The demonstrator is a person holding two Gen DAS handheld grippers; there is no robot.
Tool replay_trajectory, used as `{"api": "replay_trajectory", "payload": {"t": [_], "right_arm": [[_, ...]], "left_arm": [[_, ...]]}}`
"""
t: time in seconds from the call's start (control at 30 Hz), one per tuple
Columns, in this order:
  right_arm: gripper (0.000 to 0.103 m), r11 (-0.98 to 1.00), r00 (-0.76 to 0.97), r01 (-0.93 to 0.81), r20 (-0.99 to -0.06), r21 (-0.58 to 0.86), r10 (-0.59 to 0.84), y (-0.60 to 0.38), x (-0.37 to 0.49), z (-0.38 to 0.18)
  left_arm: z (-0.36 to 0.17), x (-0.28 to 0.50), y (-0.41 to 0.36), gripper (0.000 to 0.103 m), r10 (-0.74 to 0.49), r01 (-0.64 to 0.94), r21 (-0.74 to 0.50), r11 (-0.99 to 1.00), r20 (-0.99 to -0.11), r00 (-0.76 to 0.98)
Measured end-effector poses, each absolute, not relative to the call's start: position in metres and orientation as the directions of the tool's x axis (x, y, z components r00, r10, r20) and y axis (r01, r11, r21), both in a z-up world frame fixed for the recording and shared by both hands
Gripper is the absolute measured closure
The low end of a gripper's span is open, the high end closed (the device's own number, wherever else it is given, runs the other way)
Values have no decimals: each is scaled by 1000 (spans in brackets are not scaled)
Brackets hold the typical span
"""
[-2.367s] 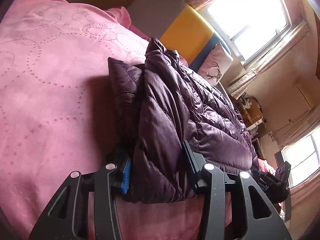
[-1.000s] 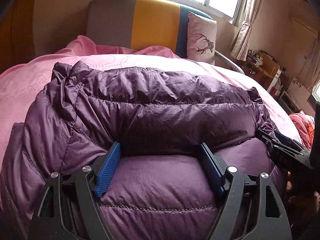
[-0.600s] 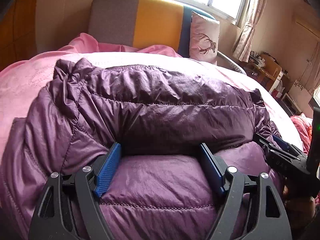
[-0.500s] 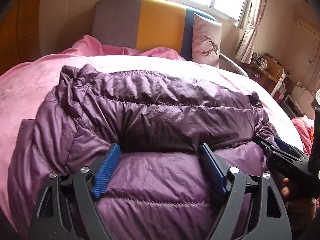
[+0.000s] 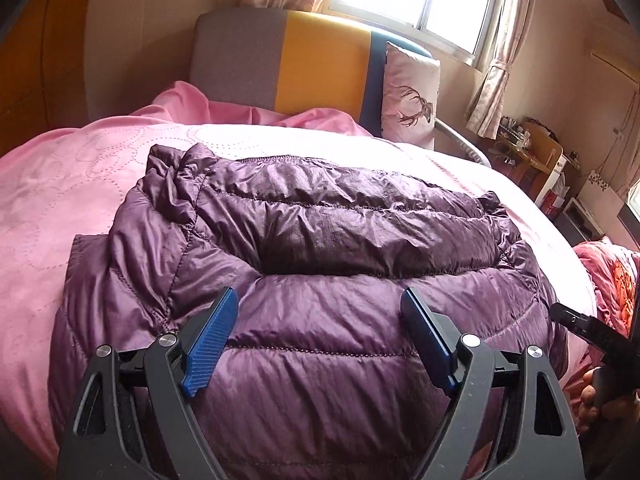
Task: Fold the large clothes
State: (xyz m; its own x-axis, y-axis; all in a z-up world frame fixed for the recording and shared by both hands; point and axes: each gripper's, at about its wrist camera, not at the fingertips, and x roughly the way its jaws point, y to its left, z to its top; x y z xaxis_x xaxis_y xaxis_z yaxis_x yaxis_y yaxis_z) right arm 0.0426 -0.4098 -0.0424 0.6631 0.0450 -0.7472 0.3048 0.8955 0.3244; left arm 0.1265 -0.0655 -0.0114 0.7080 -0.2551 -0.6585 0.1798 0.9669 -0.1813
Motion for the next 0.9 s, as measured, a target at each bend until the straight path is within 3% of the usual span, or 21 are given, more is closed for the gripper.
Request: {"api": "replay_trajectory", "payload": {"t": [0.2, 0.4, 0.73, 0.9], "right_arm": [[3, 810, 649, 302, -731, 502, 211, -425, 36, -56], [2, 765, 649, 284, -704, 578, 290, -425, 33, -62], [2, 759, 656, 270, -691, 592, 305, -425, 34, -69], [2, 761, 655, 264, -689, 592, 309, -425, 33, -69]], "left_arm": [[-11, 125, -64, 21, -257, 185, -179, 966, -658, 707], [-10, 130, -65, 21, -257, 190, -174, 966, -662, 704], [0, 152, -76, 21, -277, 232, -159, 960, -673, 686], [13, 185, -72, 24, -347, 238, -253, 938, -695, 630]]}}
